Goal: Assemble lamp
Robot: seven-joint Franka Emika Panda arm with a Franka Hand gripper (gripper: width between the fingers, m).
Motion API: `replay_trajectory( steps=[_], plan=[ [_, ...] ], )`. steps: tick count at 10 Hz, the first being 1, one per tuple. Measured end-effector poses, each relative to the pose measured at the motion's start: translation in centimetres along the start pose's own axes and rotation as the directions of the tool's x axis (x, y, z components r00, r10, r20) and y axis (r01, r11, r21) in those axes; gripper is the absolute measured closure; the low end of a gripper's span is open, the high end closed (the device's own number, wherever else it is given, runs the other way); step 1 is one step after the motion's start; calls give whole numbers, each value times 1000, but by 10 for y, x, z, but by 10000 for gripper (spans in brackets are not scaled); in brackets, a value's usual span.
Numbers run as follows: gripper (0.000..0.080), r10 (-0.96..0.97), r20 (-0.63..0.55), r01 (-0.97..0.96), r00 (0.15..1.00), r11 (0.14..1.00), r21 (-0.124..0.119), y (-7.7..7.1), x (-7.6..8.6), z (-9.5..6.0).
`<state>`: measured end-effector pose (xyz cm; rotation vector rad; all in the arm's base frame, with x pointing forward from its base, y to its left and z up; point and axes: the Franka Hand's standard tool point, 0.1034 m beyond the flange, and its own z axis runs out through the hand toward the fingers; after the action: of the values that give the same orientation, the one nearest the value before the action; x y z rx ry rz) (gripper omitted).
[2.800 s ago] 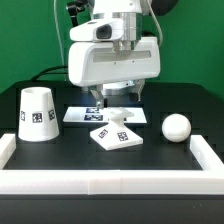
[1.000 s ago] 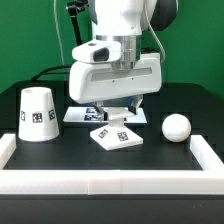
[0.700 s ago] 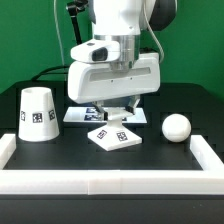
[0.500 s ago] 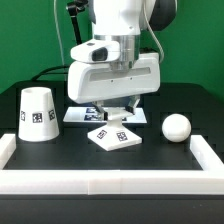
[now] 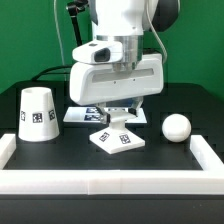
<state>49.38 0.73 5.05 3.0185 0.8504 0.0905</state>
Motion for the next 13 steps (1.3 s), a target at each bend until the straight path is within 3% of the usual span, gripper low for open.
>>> replay_trajectory(
  steps=[4, 5, 7, 10, 13],
  plan=[
    [265, -9, -64, 8, 998, 1000, -18, 15, 55, 4],
    [265, 14, -84, -16, 996, 1000, -18, 20, 63, 4],
    [265, 24, -83, -25, 996, 1000, -16, 19, 63, 4],
    [265, 244, -91, -244, 965, 970, 12, 16, 66, 2],
    [265, 481, -93, -479, 872, 877, 50, -4, 92, 2]
  ],
)
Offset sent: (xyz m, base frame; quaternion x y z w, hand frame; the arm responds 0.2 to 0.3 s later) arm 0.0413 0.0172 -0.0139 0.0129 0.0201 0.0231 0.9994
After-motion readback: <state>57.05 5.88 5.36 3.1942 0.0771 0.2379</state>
